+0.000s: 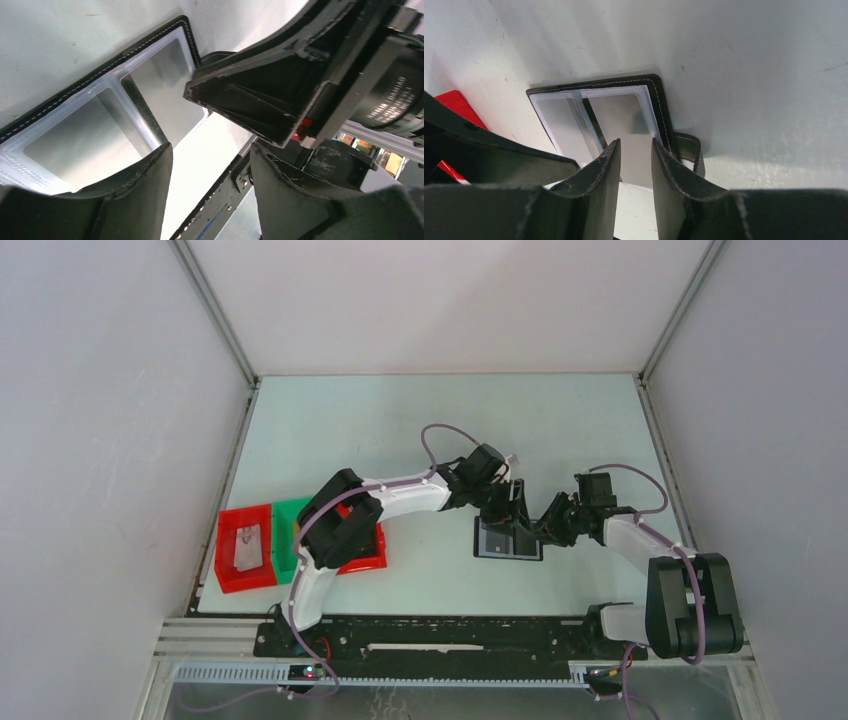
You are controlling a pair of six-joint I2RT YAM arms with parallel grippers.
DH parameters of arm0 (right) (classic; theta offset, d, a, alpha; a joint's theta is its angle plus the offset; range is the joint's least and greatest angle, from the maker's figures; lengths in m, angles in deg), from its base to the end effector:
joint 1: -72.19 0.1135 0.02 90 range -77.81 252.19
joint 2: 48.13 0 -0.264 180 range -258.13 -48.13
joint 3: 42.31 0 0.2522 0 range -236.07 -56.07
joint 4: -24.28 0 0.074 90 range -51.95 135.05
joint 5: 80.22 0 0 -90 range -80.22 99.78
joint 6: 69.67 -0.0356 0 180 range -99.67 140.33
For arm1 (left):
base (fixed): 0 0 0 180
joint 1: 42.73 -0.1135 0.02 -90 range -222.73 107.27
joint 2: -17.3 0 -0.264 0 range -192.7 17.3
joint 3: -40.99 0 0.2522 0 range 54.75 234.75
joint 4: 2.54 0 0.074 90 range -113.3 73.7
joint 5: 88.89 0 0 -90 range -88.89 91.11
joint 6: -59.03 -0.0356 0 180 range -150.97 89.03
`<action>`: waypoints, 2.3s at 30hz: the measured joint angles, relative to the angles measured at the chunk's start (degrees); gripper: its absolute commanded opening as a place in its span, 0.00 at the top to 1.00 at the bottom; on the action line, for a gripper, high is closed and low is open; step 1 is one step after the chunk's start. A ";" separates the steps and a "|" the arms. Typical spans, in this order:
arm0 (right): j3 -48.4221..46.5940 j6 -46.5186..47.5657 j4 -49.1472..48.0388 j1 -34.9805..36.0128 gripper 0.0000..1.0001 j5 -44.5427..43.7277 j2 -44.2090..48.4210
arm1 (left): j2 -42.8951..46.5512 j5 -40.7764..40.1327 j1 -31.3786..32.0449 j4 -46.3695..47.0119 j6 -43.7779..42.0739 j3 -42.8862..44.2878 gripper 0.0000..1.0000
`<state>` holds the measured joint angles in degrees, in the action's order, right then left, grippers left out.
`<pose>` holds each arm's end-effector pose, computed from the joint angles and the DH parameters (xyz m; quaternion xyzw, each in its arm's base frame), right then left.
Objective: Take the credit cards out of the card holder
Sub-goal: Remove the credit card from the card holder.
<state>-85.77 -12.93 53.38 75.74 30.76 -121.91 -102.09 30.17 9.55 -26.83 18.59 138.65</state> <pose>0.2173 0.0263 0.1473 0.1968 0.9291 0.2485 0.1906 0.2658 -0.3719 0.1745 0.1152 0.8951 -0.4280 0.0479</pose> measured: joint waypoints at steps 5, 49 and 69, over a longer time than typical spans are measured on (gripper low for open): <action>0.00 0.04 0.00 -0.02 0.63 -0.11 -0.24 | -1.40 -0.66 -0.04 -0.92 -0.04 0.00 0.37; 0.42 -1.70 -3.23 1.73 0.62 2.56 -2.10 | -1.70 -1.38 -2.19 5.25 2.69 -6.34 0.83; 0.52 -1.81 -3.37 1.77 0.62 2.49 -2.12 | -1.18 0.90 -3.91 9.62 4.44 -10.01 1.00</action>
<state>-85.24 -14.74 50.01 77.51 33.25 -124.03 -103.27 31.07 5.63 -17.21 23.03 128.64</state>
